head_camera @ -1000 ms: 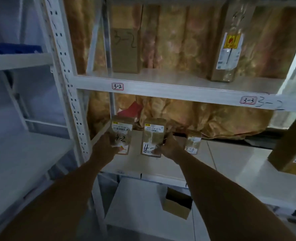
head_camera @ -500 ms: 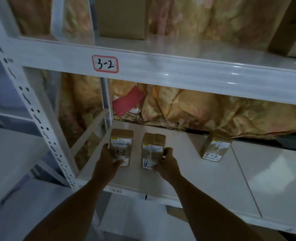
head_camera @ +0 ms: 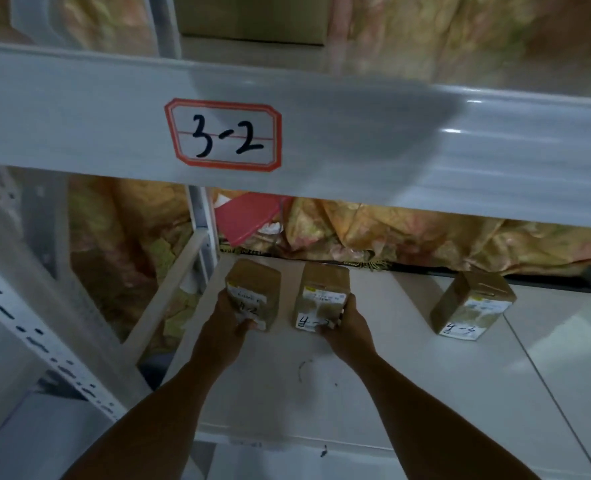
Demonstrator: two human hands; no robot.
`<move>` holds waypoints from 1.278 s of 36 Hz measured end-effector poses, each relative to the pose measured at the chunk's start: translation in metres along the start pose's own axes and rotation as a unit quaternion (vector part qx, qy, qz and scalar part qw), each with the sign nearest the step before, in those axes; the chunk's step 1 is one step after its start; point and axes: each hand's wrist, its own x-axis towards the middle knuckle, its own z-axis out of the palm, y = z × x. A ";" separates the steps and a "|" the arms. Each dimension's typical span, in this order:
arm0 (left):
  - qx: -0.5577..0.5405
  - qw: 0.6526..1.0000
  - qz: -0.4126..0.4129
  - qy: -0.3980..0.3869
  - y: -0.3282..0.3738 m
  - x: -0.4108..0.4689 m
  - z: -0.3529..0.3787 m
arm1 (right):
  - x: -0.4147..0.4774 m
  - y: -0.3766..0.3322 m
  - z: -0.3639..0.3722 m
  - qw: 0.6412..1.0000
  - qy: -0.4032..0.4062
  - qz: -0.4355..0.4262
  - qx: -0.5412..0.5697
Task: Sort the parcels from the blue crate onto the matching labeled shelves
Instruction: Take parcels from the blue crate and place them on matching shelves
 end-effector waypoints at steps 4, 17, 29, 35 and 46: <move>0.005 1.000 -0.003 -0.008 -0.001 0.003 0.002 | 0.005 0.002 -0.001 1.000 0.009 0.006 -0.009; -0.029 0.995 -0.081 0.041 0.023 -0.010 0.014 | 0.001 0.003 -0.001 1.000 0.003 0.015 -0.024; -0.001 0.996 -0.079 0.043 0.016 -0.007 0.018 | 0.007 0.006 -0.012 0.998 -0.038 0.024 -0.050; 0.001 0.995 -0.088 0.050 0.019 -0.008 0.017 | 0.006 0.003 -0.016 0.995 -0.061 0.027 -0.074; 0.037 0.992 -0.121 0.008 0.031 -0.026 0.018 | -0.011 0.003 -0.022 0.988 -0.069 0.071 -0.116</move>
